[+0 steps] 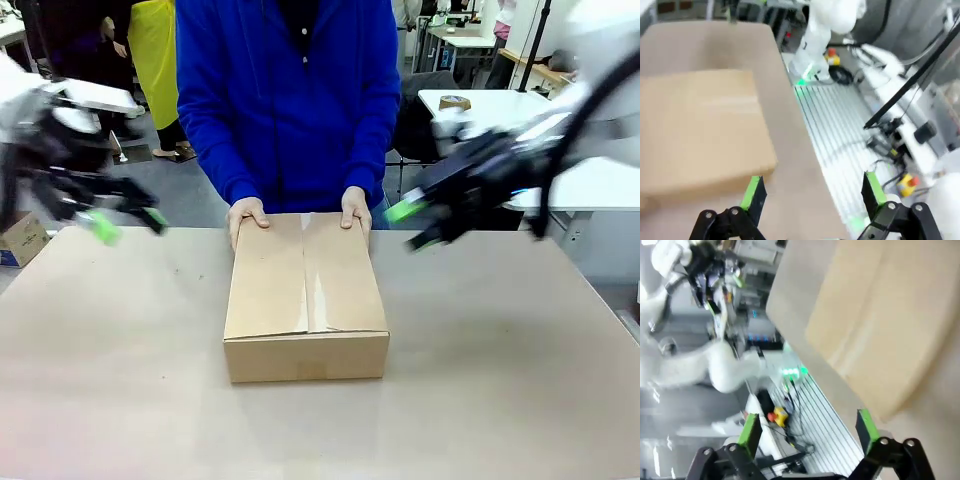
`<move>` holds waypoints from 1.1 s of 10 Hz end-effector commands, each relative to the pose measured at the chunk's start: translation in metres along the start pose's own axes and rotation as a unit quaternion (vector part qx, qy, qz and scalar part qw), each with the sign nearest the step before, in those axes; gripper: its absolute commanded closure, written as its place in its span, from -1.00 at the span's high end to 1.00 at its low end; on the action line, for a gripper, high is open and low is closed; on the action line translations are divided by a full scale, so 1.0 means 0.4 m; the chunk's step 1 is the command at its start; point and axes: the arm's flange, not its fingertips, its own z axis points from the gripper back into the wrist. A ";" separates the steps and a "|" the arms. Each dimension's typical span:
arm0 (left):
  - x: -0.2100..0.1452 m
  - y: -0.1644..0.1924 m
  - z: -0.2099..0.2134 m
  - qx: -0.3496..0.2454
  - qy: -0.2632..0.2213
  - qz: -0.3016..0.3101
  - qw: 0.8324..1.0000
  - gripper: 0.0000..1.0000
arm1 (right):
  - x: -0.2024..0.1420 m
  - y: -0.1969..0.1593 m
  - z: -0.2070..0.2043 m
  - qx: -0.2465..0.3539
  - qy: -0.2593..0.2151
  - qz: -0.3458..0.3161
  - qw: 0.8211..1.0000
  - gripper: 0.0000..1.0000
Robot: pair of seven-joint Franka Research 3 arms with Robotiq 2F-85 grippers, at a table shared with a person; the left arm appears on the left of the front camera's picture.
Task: Pack the gift set into the box.
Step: Press and hold the closed box until the human finishes sealing it.
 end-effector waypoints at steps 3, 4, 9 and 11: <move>0.031 0.047 -0.083 0.012 0.007 -0.032 0.999 1.00 | 0.024 -0.001 -0.121 0.001 0.056 0.067 0.996 1.00; 0.031 0.047 -0.083 0.012 0.007 -0.032 0.999 1.00 | 0.024 -0.001 -0.121 0.001 0.056 0.067 0.996 1.00; -0.023 0.210 -0.145 0.094 -0.171 -0.102 0.975 1.00 | 0.079 -0.140 -0.121 0.157 -0.126 0.498 0.844 1.00; -0.024 0.232 -0.153 0.125 -0.179 -0.103 0.970 1.00 | 0.111 -0.194 -0.141 0.145 -0.167 0.486 0.846 1.00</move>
